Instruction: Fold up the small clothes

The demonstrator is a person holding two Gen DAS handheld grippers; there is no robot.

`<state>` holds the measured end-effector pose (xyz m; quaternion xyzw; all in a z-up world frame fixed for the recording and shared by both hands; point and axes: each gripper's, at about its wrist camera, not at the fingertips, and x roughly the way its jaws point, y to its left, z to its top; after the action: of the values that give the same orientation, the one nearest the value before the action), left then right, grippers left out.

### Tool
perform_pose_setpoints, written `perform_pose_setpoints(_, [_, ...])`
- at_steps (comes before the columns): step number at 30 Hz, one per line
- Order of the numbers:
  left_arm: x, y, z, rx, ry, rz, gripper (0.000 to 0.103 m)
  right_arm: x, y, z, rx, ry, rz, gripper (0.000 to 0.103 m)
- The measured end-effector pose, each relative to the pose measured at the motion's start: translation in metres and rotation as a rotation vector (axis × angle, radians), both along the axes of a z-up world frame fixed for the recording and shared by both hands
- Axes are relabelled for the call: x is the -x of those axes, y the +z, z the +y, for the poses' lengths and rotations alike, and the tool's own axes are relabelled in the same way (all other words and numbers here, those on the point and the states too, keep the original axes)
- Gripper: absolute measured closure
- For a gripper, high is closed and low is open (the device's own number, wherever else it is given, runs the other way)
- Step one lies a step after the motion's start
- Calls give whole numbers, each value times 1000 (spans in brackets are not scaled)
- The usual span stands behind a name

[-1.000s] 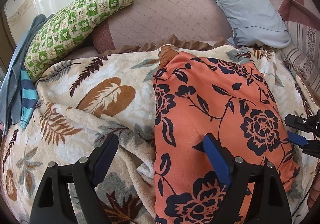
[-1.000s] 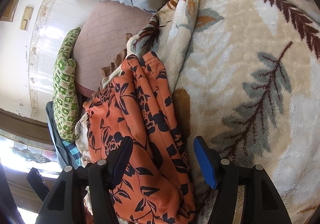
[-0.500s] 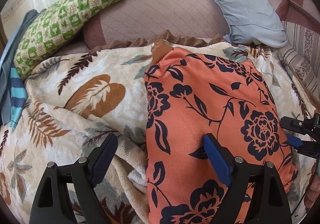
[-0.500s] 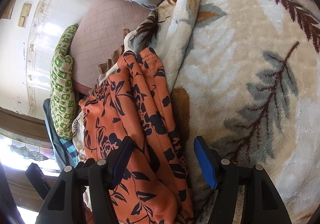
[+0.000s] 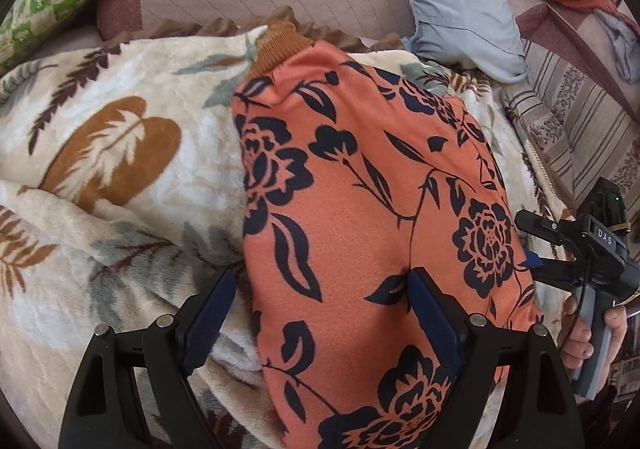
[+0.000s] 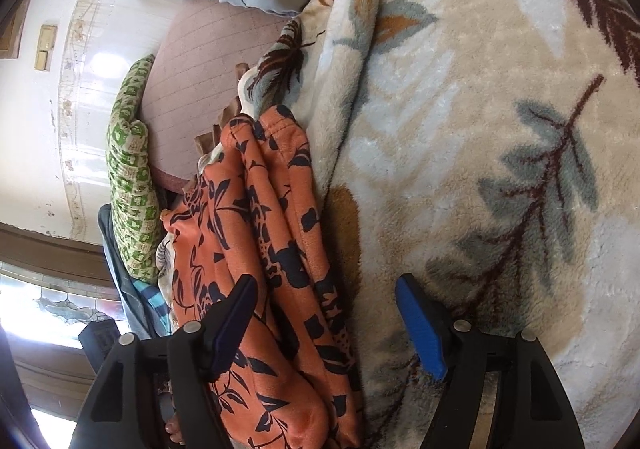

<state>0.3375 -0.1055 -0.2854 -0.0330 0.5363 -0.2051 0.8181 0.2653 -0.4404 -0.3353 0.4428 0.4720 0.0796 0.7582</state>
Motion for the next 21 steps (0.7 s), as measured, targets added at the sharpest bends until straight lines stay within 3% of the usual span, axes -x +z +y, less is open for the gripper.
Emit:
perform_pose_setpoints(11, [-8,-10,-7,47,-47,52,12,-11,-1,32,-57,111,-17,26])
perform_pose_setpoints(17, [-13,-18,-11,79,-43,99,9,-13,4,57,31,151,-51,24])
perform_pose_setpoints(21, [-10,-17,-14,66,-29,84,9,-13,7,63,65,149,-59,31])
